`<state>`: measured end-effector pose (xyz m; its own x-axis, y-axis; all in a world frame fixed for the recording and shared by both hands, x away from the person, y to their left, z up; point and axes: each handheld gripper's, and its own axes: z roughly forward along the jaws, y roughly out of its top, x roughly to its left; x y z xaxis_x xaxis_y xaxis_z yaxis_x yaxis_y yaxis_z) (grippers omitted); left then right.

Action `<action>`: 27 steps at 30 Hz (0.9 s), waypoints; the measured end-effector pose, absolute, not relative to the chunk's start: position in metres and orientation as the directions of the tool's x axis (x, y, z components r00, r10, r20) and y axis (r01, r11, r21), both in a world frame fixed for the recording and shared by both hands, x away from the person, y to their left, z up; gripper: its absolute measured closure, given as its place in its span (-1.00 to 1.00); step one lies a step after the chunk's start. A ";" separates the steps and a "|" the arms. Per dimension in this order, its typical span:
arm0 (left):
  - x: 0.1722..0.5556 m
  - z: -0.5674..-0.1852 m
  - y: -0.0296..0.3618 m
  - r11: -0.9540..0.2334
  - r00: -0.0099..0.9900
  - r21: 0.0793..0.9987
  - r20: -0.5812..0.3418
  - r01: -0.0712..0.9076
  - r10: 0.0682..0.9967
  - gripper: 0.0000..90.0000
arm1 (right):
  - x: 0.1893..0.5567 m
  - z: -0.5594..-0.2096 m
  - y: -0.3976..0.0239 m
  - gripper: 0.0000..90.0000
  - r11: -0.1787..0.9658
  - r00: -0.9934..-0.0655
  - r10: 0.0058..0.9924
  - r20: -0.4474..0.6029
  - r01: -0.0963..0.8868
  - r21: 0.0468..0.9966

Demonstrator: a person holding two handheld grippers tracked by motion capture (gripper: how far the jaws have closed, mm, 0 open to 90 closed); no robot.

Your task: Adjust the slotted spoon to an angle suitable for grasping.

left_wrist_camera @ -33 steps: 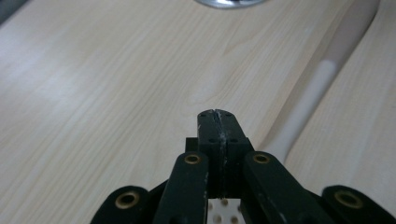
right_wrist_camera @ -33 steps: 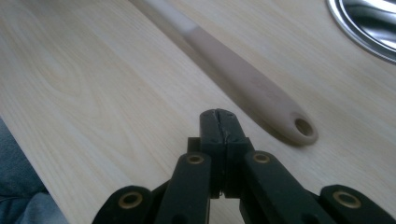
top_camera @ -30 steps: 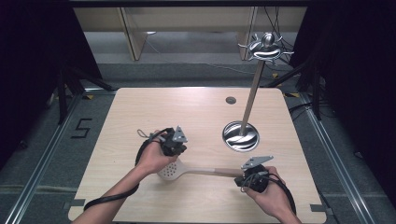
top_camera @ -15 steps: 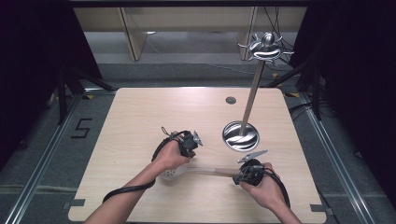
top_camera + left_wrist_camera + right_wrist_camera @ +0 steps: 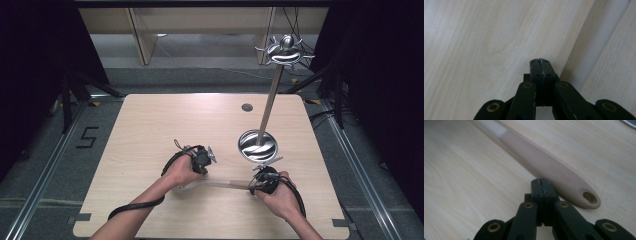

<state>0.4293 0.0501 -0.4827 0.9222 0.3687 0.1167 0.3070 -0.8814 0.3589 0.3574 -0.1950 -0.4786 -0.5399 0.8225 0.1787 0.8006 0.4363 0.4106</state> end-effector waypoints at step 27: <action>0.379 -0.481 0.016 -0.916 0.972 0.326 -0.102 0.235 0.213 0.99 | 0.383 -0.487 -0.197 1.00 0.414 -0.497 0.863 0.092 0.799 0.436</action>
<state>0.3793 0.0160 -0.4814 0.9716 0.2132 -0.1024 0.2353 -0.9157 0.3257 0.3826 -0.1970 -0.4872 -0.4972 0.8627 0.0924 0.7990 0.4138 0.4363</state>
